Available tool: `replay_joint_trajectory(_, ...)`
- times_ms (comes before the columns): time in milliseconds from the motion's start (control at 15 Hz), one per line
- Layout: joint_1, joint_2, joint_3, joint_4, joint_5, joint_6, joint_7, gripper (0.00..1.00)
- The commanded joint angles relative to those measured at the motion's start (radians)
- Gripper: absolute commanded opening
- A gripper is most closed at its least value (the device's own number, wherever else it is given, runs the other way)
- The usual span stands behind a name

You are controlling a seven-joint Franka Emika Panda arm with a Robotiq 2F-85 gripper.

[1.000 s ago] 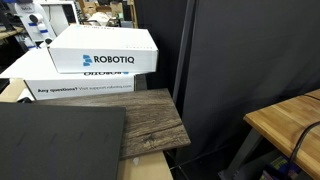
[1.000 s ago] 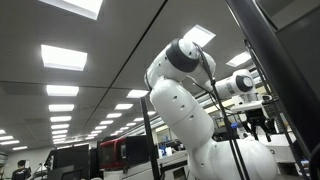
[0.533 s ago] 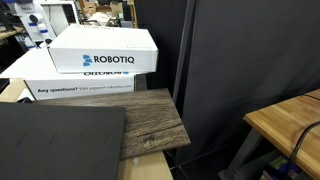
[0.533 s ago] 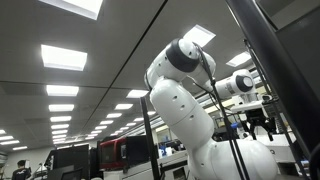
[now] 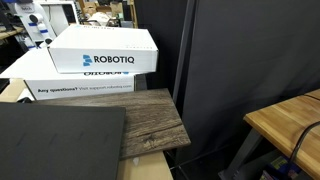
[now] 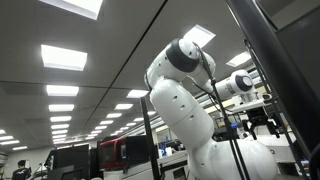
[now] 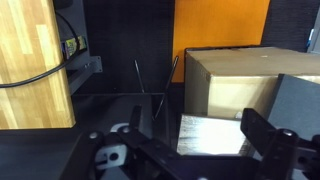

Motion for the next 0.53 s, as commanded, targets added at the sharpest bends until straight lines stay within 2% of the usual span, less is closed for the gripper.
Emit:
replay_joint_trajectory(0,0.024,-0.002,-0.021,-0.002,0.071,0.013,-0.045,1.0)
replay_joint_trajectory(200,0.029,-0.001,-0.022,0.0,0.132,0.007,-0.042,1.0)
replay_joint_trajectory(467,0.016,-0.001,-0.01,0.0,0.119,0.007,-0.026,1.0)
